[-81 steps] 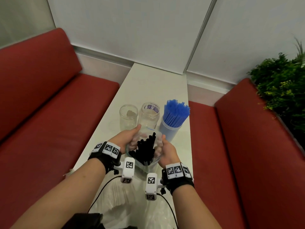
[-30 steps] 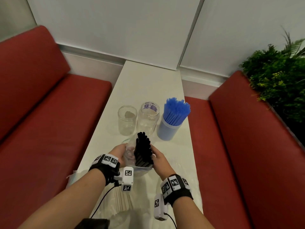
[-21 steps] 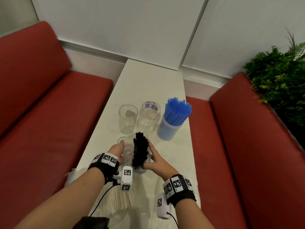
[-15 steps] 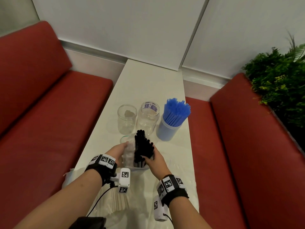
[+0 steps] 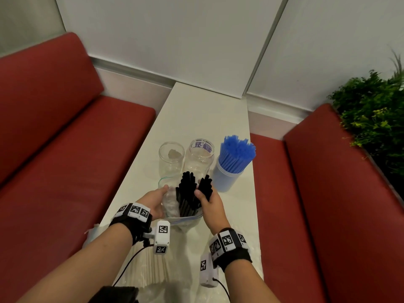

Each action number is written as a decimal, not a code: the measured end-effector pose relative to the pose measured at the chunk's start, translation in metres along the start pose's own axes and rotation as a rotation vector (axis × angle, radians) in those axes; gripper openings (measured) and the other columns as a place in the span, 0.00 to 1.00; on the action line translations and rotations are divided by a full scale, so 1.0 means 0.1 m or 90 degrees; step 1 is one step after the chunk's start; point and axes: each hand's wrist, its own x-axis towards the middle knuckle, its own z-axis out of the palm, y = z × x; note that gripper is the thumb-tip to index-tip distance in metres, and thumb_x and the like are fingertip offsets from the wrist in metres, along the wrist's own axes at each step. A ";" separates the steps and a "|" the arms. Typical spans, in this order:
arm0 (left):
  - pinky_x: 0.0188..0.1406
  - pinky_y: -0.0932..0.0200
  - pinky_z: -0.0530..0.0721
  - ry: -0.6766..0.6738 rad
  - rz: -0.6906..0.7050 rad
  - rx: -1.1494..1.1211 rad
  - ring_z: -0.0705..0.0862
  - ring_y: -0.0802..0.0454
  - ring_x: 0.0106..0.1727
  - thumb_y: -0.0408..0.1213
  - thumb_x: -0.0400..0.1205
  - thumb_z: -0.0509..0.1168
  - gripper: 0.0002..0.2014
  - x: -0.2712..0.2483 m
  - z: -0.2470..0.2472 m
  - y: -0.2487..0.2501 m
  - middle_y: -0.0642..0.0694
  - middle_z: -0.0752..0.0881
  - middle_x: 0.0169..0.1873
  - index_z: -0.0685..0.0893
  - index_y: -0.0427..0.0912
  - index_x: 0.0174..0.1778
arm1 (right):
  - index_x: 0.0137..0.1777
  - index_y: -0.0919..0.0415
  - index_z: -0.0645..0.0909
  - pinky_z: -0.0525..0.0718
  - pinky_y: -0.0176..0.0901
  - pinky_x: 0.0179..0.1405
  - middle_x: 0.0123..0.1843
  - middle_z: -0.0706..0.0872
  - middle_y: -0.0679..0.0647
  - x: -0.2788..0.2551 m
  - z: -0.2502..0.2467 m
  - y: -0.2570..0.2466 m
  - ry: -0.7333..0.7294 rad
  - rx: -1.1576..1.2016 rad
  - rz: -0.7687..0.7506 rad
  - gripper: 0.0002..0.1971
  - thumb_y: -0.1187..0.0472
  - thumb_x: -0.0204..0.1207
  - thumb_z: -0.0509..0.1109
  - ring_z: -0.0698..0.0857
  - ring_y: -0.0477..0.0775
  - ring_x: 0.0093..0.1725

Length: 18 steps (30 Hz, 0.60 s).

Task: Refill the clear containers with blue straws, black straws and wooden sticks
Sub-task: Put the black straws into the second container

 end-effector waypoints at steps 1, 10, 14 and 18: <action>0.68 0.34 0.77 0.000 0.000 0.000 0.82 0.33 0.66 0.49 0.89 0.57 0.23 0.00 0.00 0.00 0.33 0.83 0.66 0.74 0.38 0.75 | 0.72 0.57 0.78 0.82 0.36 0.67 0.66 0.88 0.49 0.00 0.00 -0.01 0.002 0.005 0.005 0.16 0.65 0.87 0.68 0.85 0.33 0.62; 0.62 0.34 0.81 -0.014 0.027 0.032 0.84 0.35 0.65 0.48 0.89 0.57 0.18 0.03 0.00 0.13 0.37 0.84 0.66 0.82 0.44 0.68 | 0.73 0.55 0.79 0.82 0.28 0.61 0.64 0.89 0.42 0.13 -0.02 -0.25 0.025 0.058 -0.038 0.15 0.62 0.88 0.67 0.86 0.36 0.64; 0.48 0.39 0.86 -0.061 0.025 0.001 0.87 0.37 0.55 0.50 0.89 0.54 0.17 0.08 -0.04 0.15 0.35 0.86 0.63 0.84 0.45 0.57 | 0.63 0.60 0.81 0.84 0.30 0.56 0.59 0.91 0.50 0.14 -0.01 -0.25 0.019 0.050 -0.029 0.09 0.68 0.86 0.68 0.89 0.42 0.60; 0.43 0.38 0.88 -0.112 0.018 -0.061 0.91 0.38 0.47 0.51 0.89 0.55 0.17 0.15 -0.13 0.16 0.36 0.90 0.50 0.83 0.44 0.45 | 0.63 0.63 0.80 0.84 0.30 0.57 0.56 0.91 0.51 0.24 -0.06 -0.40 -0.001 0.066 -0.065 0.08 0.69 0.85 0.68 0.89 0.44 0.59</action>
